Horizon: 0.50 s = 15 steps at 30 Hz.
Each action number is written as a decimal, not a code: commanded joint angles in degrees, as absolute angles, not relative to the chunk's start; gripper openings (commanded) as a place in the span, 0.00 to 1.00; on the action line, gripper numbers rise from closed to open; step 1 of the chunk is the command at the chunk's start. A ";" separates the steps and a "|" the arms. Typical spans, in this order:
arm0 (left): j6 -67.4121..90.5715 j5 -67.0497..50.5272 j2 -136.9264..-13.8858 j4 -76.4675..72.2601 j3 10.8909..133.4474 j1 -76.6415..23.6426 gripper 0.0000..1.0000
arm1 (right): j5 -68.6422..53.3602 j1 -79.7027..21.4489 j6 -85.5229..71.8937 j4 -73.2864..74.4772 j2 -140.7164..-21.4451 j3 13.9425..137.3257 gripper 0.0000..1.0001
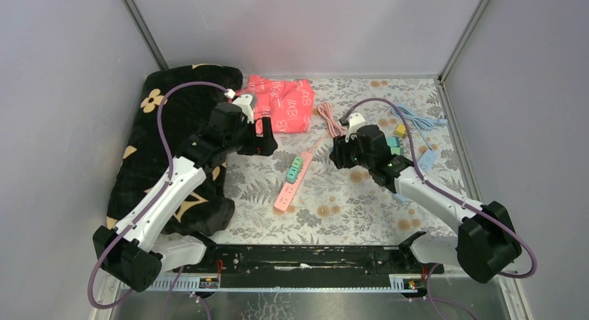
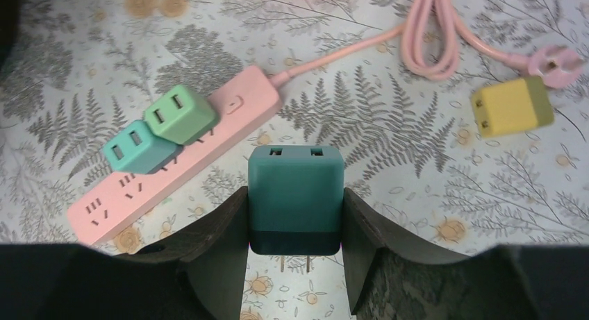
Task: Insert the plug
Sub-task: Pick up the plug from the center of the board.
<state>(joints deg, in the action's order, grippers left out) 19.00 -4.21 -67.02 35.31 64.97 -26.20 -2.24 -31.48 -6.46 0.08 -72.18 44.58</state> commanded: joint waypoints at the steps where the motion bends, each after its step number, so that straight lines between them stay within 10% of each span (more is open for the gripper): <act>1: 21.57 -11.85 -68.60 36.10 67.27 -25.83 1.00 | -6.39 -34.51 -2.33 -9.78 -68.61 41.99 0.22; 15: 27.26 -25.42 -71.74 32.42 67.17 -26.16 1.00 | -13.42 -42.65 7.86 -19.90 -72.38 42.62 0.22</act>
